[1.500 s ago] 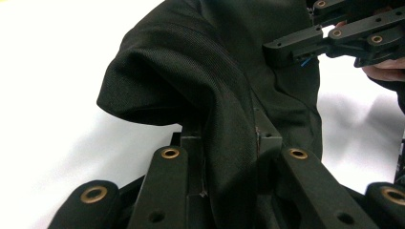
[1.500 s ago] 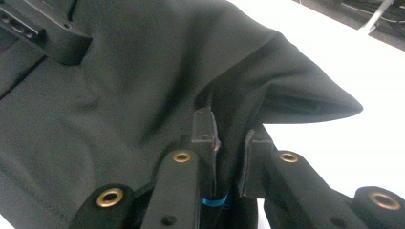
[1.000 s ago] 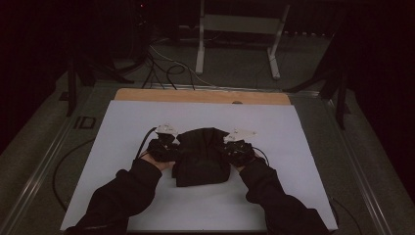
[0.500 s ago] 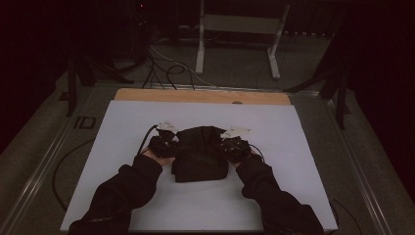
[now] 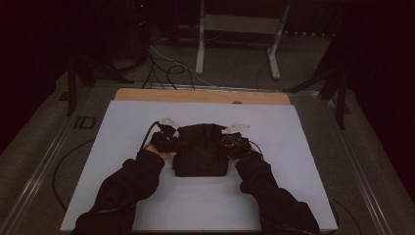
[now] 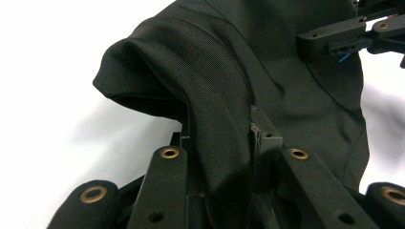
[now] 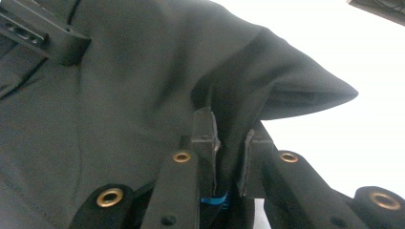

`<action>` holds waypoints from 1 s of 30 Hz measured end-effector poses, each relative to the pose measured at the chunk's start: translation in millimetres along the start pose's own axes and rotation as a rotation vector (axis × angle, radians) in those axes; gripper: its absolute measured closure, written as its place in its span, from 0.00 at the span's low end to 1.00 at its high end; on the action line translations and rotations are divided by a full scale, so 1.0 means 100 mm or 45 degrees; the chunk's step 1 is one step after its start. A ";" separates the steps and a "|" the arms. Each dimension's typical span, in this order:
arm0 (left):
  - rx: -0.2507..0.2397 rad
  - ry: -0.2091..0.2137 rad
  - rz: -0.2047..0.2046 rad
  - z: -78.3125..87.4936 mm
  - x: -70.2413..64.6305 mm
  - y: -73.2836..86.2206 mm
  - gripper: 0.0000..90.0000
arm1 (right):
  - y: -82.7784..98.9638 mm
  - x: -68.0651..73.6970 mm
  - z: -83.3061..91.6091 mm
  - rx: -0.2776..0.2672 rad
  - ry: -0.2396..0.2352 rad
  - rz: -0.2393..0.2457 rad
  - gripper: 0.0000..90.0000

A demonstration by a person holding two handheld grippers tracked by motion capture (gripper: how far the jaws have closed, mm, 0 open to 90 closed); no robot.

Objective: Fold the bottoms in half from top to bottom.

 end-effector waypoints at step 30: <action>0.032 -0.036 0.093 -0.28 0.25 -0.01 0.81 | 0.01 -0.21 -0.35 0.066 0.050 -0.025 0.88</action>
Point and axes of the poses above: each handheld gripper's, and its own axes: z roughly backward along the jaws, y roughly out of its underside, x roughly to its left, the point moved 8 cm from there along -z, roughly forward along the jaws, and after that the axes turned 9 degrees about -z, right-handed, at the moved point
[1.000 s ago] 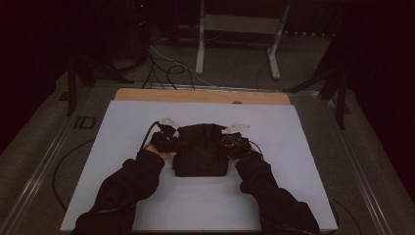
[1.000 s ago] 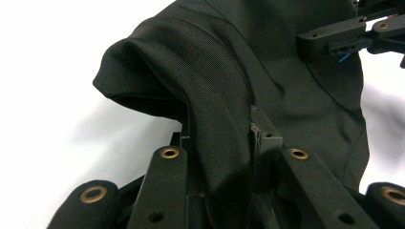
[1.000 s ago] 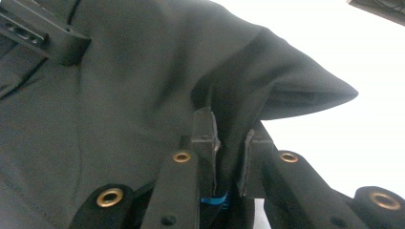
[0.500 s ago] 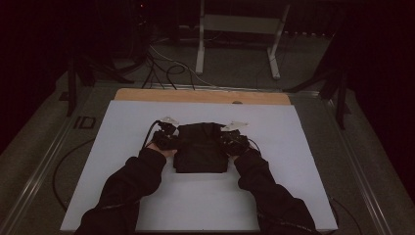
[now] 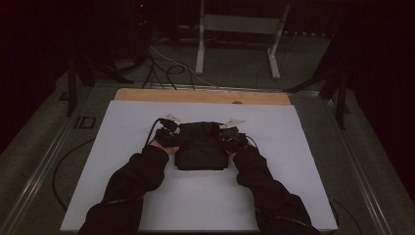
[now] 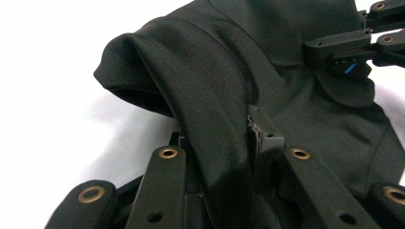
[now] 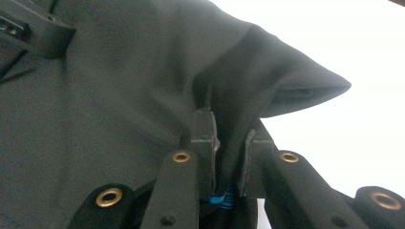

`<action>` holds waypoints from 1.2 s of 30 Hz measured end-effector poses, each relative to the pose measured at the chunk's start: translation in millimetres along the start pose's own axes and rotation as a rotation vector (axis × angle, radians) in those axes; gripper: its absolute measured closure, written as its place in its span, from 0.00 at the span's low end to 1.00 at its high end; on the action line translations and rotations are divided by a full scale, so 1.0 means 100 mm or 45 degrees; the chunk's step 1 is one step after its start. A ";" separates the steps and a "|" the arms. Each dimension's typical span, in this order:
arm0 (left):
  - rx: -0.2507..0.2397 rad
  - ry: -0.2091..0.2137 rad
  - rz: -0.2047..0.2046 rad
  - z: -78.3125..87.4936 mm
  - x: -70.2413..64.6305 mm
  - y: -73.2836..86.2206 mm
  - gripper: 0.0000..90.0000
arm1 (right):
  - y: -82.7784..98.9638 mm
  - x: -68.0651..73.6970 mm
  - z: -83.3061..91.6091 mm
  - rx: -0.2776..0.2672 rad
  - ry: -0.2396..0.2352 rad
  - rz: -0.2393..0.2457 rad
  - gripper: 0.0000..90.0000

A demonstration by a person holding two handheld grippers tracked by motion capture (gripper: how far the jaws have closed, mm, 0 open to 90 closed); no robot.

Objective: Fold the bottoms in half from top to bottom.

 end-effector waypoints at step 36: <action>0.006 -0.061 0.025 -0.05 0.06 0.10 0.46 | 0.07 -0.14 -0.14 0.025 -0.031 -0.022 0.54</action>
Point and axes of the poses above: each handheld gripper's, and its own axes: z roughly backward along the jaws, y roughly out of its underside, x roughly to its left, the point moved 8 cm from there along -z, roughly forward along the jaws, and after that the axes turned 9 degrees about -z, right-handed, at the moved point
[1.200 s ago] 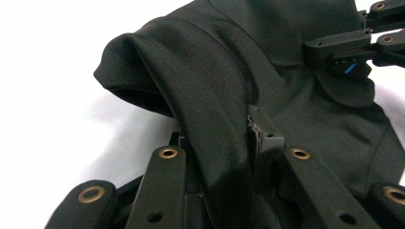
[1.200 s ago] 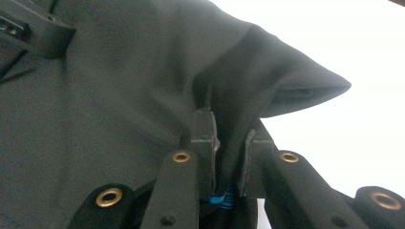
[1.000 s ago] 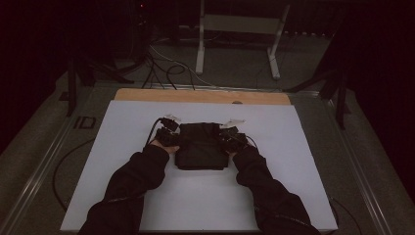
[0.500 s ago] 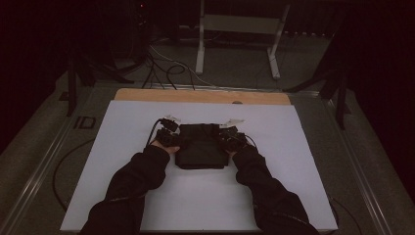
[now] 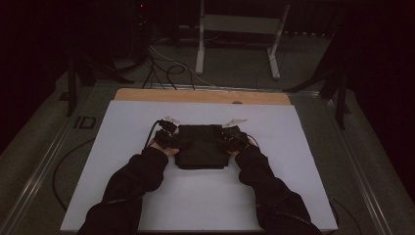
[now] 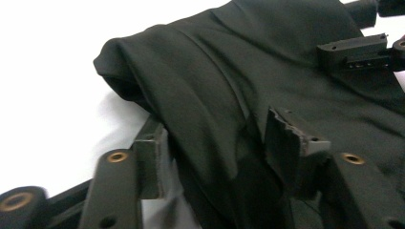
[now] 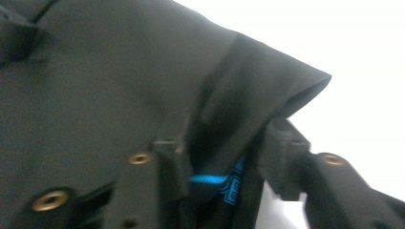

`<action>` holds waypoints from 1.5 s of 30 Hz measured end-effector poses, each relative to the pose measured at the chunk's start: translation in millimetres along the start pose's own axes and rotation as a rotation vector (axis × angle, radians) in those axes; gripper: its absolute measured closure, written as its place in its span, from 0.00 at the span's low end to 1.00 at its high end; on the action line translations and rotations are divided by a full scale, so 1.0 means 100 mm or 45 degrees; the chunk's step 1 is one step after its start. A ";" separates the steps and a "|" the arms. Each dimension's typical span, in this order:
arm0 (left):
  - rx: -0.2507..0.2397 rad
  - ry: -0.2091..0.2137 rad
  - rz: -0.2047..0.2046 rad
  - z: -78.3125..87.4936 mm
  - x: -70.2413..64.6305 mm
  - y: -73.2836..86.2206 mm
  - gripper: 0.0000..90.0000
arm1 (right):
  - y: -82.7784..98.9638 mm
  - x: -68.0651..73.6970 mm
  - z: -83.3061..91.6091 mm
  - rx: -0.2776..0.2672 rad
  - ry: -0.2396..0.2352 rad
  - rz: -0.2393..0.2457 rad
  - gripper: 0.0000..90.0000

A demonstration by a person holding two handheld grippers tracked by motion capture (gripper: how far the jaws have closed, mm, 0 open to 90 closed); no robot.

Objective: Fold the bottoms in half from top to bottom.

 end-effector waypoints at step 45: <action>-0.037 0.069 -0.202 0.19 -0.27 -0.02 0.00 | -0.04 0.08 0.18 -0.067 -0.171 -0.025 0.10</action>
Point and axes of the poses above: each handheld gripper's, and its own axes: z roughly backward along the jaws, y roughly out of its underside, x roughly to its left, the point moved 8 cm from there along -z, roughly forward along the jaws, and after that the axes turned 9 degrees about -z, right-handed, at the moved point
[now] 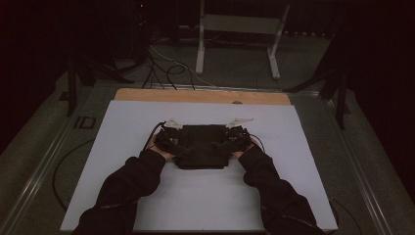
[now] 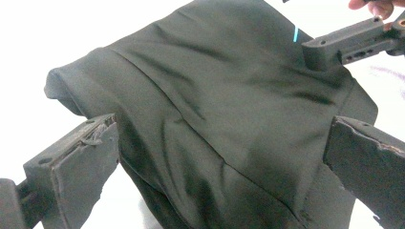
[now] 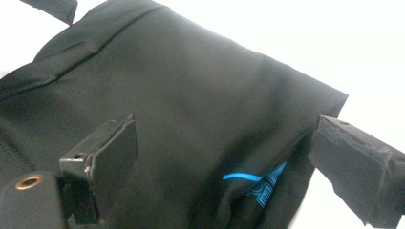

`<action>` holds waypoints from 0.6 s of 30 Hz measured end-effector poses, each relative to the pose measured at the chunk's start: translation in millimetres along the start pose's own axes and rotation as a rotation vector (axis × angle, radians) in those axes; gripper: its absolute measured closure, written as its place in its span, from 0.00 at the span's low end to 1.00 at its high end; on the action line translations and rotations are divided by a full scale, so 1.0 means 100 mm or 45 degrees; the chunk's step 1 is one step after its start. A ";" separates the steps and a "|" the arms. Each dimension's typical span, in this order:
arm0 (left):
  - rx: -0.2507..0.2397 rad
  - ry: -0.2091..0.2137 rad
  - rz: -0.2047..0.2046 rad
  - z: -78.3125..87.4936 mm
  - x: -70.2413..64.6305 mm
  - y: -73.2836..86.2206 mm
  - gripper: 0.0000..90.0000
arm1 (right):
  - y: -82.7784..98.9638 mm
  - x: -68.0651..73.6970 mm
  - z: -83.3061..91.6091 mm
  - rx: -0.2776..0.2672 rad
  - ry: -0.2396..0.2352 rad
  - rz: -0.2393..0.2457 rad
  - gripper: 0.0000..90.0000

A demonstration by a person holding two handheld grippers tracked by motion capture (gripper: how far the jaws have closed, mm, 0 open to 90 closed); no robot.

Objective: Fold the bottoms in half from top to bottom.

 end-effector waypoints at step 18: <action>-0.026 -0.021 -0.036 0.23 -0.08 0.22 0.00 | 0.21 -0.02 0.28 -0.016 -0.051 0.065 0.10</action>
Point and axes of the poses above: each handheld gripper's, and its own axes: z roughly backward along the jaws, y roughly out of its underside, x roughly to its left, the point moved 8 cm from there along -z, roughly forward along the jaws, and after that the axes turned 9 degrees about -z, right-handed, at the moved point
